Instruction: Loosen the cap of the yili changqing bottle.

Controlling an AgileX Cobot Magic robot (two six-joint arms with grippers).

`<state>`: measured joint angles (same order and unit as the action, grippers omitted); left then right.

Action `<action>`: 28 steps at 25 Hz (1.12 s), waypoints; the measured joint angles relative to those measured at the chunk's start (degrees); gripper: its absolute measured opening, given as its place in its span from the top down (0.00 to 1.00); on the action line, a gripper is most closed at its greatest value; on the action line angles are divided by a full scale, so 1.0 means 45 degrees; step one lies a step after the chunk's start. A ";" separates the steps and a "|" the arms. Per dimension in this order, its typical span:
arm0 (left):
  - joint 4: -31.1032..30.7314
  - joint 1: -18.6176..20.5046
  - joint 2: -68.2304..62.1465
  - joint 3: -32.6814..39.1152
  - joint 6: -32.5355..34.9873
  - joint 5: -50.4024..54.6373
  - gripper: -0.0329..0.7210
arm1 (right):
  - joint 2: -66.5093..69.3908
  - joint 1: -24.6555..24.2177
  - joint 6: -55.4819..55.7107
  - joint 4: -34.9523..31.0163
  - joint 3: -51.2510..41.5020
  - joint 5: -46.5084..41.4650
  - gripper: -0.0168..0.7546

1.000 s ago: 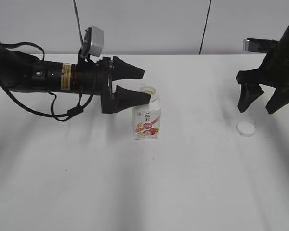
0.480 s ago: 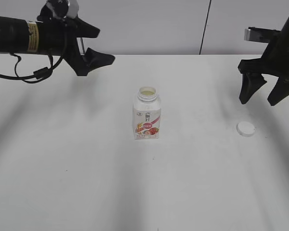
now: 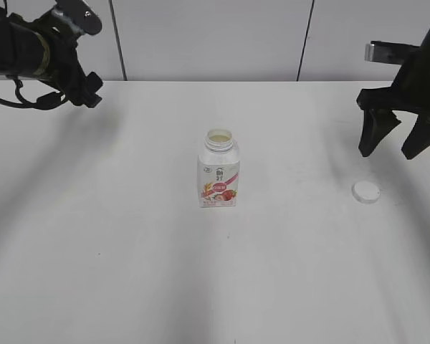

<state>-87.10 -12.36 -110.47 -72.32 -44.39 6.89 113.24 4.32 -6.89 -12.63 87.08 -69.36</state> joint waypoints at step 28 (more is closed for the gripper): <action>1.6744 -0.1162 0.2396 -0.1456 0.5117 0.9761 0.31 | -0.1852 0.0000 0.0000 0.0037 0.0036 -0.0162 0.22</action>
<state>-11.75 -17.59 -99.69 -78.87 -21.36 50.81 104.91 4.32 -6.89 -12.46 87.24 -70.09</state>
